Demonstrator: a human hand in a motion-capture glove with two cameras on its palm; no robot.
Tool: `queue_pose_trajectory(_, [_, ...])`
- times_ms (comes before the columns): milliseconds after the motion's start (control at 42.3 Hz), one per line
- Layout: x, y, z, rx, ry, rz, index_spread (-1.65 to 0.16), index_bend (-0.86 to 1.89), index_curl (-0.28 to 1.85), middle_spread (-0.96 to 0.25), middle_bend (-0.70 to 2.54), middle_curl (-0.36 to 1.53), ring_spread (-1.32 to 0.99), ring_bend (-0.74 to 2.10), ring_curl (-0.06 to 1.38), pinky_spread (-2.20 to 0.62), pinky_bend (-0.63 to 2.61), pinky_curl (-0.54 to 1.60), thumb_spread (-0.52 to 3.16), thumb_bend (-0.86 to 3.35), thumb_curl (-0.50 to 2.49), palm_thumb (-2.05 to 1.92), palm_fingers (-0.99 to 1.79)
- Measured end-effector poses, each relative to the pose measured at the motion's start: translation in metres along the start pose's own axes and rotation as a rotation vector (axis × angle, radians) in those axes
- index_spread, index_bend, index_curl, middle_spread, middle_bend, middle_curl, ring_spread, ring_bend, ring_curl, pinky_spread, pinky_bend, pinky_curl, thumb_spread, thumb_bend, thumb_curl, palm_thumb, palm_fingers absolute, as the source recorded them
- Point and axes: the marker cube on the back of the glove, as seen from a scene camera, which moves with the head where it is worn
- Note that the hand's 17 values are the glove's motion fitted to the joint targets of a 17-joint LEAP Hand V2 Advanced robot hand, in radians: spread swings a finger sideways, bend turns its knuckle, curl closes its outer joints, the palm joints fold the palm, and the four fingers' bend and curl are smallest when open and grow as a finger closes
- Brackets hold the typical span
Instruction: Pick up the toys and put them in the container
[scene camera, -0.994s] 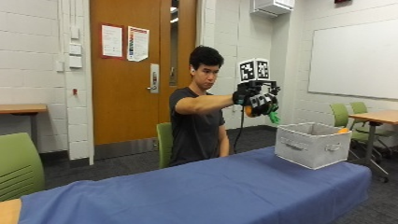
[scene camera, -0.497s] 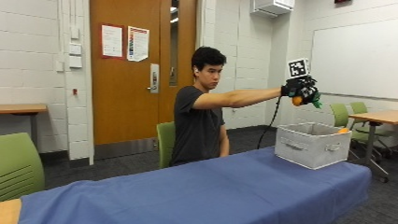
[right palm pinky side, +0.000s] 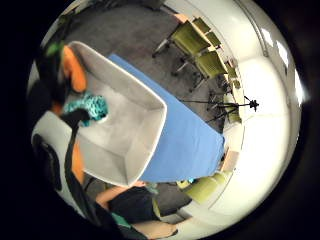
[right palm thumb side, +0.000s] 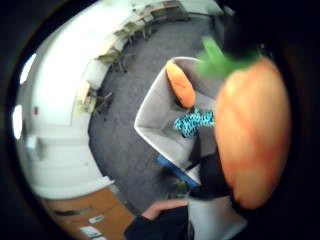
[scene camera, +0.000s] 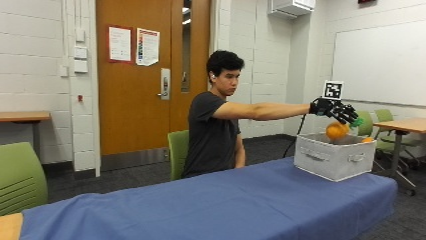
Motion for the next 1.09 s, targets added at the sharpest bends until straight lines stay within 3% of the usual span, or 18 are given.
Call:
queue_pose_trajectory(47, [0.003,0.002,0.002,-0.031,-0.022,-0.001,-0.31,0.11,0.62,-0.27,0.66,0.71,-0.4,1.18,0.58,-0.43,1.21,0.52,0.4,0.09,1.01,0.2,0.31])
queue_pose_trajectory(71, [0.003,0.003,0.002,-0.029,-0.045,0.0,-0.3,0.11,0.64,-0.24,0.55,0.69,-0.36,1.12,0.59,-0.4,1.26,0.54,0.46,-0.01,0.95,0.07,-0.03])
queue_pose_trajectory(118, [0.008,0.006,-0.001,-0.007,-0.068,0.005,-0.29,0.1,0.62,-0.19,0.46,0.65,-0.29,1.01,0.57,-0.33,1.28,0.55,0.56,-0.1,0.87,-0.06,-0.23])
queue_pose_trajectory(213, [0.033,0.015,-0.002,0.029,0.031,0.007,-0.3,0.07,0.47,-0.14,0.36,0.57,-0.24,0.87,0.46,-0.26,1.24,0.48,0.7,-0.13,0.76,-0.14,-0.15])
queue_pose_trajectory(284, [0.033,0.029,-0.003,0.051,0.091,-0.077,-0.31,0.08,0.43,-0.12,0.33,0.54,-0.22,0.83,0.41,-0.23,1.22,0.45,0.78,-0.13,0.68,-0.15,-0.11])
queue_pose_trajectory(379, [-0.013,0.057,-0.006,0.087,0.039,-0.071,-0.3,0.09,0.4,-0.13,0.35,0.54,-0.21,0.83,0.39,-0.2,1.16,0.42,0.85,-0.13,0.6,-0.16,-0.07])
queue_pose_trajectory(473, [0.003,0.083,-0.008,0.101,-0.005,-0.169,-0.29,0.11,0.38,-0.13,0.35,0.53,-0.19,0.82,0.38,-0.18,1.13,0.4,0.9,-0.12,0.52,-0.16,-0.06])
queue_pose_trajectory(568, [0.054,0.094,-0.003,0.144,0.143,0.043,-0.28,0.15,0.37,-0.12,0.36,0.52,-0.2,0.78,0.36,-0.17,1.1,0.39,0.93,-0.12,0.46,-0.15,-0.04])
queue_pose_trajectory(615, [0.072,0.104,-0.002,0.154,0.161,0.047,-0.26,0.18,0.38,-0.12,0.35,0.52,-0.21,0.75,0.36,-0.17,1.09,0.38,0.94,-0.12,0.43,-0.15,-0.03])
queue_pose_trajectory(710, [0.1,0.137,-0.001,0.153,0.074,-0.097,-0.24,0.19,0.39,-0.11,0.34,0.51,-0.22,0.72,0.34,-0.18,1.07,0.37,0.96,-0.11,0.39,-0.14,-0.01])
queue_pose_trajectory(828, [0.152,0.157,0.006,0.174,0.153,0.164,-0.22,0.19,0.4,-0.11,0.34,0.5,-0.25,0.67,0.33,-0.2,1.04,0.36,0.97,-0.11,0.34,-0.14,0.0])
queue_pose_trajectory(1088, [0.227,0.219,0.027,0.198,0.136,0.288,-0.19,0.19,0.42,-0.09,0.32,0.49,-0.27,0.61,0.31,-0.21,0.99,0.34,0.98,-0.1,0.26,-0.13,0.03])
